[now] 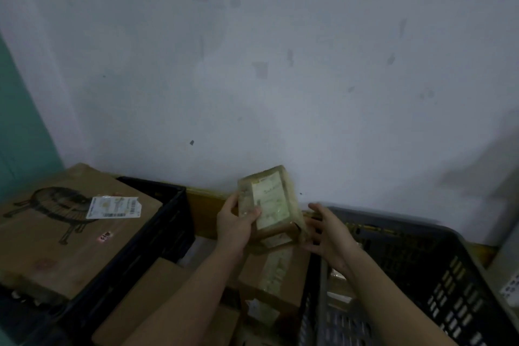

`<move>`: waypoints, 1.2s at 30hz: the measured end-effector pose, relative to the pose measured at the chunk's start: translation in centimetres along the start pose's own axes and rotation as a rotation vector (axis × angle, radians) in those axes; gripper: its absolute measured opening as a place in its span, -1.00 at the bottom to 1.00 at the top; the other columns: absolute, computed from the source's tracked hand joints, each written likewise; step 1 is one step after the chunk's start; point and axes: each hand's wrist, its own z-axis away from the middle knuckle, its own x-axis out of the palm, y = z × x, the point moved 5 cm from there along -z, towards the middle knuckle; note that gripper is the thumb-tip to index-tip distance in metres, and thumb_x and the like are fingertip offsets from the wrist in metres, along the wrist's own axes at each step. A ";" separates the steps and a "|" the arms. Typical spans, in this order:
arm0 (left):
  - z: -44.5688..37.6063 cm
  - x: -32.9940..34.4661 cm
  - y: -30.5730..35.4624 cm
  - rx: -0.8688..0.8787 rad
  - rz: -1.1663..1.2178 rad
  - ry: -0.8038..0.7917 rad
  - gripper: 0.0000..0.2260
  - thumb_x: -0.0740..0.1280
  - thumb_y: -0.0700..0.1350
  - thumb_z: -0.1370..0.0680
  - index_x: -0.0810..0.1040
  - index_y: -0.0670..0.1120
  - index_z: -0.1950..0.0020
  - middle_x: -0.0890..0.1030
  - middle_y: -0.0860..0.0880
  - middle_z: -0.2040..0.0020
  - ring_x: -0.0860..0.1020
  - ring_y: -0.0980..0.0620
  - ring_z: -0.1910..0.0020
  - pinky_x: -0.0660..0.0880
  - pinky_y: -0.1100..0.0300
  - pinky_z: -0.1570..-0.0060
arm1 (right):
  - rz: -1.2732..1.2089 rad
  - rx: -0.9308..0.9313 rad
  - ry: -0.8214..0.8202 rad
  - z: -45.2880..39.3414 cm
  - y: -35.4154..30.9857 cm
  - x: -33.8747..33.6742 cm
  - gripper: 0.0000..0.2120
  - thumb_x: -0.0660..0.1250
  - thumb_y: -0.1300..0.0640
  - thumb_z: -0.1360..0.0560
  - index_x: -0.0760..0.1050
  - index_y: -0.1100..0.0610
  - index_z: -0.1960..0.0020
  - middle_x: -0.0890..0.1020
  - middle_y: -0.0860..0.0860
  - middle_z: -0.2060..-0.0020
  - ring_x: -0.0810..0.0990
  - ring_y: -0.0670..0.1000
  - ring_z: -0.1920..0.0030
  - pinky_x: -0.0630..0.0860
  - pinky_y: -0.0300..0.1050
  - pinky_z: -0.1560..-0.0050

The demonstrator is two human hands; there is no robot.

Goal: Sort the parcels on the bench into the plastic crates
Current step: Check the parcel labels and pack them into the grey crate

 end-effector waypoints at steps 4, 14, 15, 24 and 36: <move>1.8 2.5 0.9 0.121 -0.091 0.020 -0.57 0.50 -0.21 -0.48 0.52 0.01 -0.32 0.61 0.05 -0.14 0.61 0.06 -0.05 0.62 0.08 0.01 | 0.295 -0.062 -0.087 1.7 -0.7 -1.1 -0.60 0.33 -0.24 -0.53 0.45 -0.12 -0.30 0.57 -0.05 -0.21 0.58 0.06 -0.21 0.57 0.24 -0.18; 4.6 6.7 1.1 0.136 -0.049 -0.134 -0.64 0.36 -0.26 -0.59 0.50 -0.04 -0.37 0.62 -0.07 -0.19 0.66 0.07 0.06 0.58 0.30 0.33 | 0.296 -0.145 0.056 4.7 -1.4 -5.6 -0.50 0.43 -0.03 -0.52 0.38 0.00 -0.40 0.55 0.05 -0.21 0.60 0.08 -0.12 0.68 0.02 0.15; 4.8 7.0 1.2 0.138 -0.048 -0.142 -0.66 0.35 -0.25 -0.59 0.51 -0.04 -0.35 0.62 -0.05 -0.18 0.66 0.08 0.06 0.58 0.30 0.33 | 0.296 -0.153 0.067 4.9 -1.5 -5.9 -0.51 0.43 -0.02 -0.52 0.38 0.01 -0.40 0.55 0.05 -0.21 0.60 0.08 -0.12 0.68 0.01 0.15; 8.4 9.9 -2.3 0.089 -0.371 -0.241 -0.66 0.15 -0.04 -0.70 0.39 -0.05 -0.47 0.45 0.01 -0.41 0.42 0.02 -0.36 0.32 0.24 -0.18 | 0.168 -0.199 0.352 6.5 -1.7 -13.5 -0.73 0.32 -0.01 -0.59 0.40 0.07 -0.22 0.55 0.08 -0.11 0.58 0.15 -0.10 0.63 0.24 -0.03; 11.9 12.4 -12.9 0.097 -0.868 -0.563 -0.13 0.38 -0.11 -0.52 -0.16 0.29 -0.57 0.39 -0.04 -0.46 0.52 -0.07 -0.24 0.55 -0.09 -0.18 | 0.280 0.096 0.363 10.7 3.8 -25.2 -0.73 0.29 -0.06 -0.60 0.52 0.06 -0.22 0.56 0.11 -0.17 0.55 0.17 -0.19 0.63 0.28 -0.04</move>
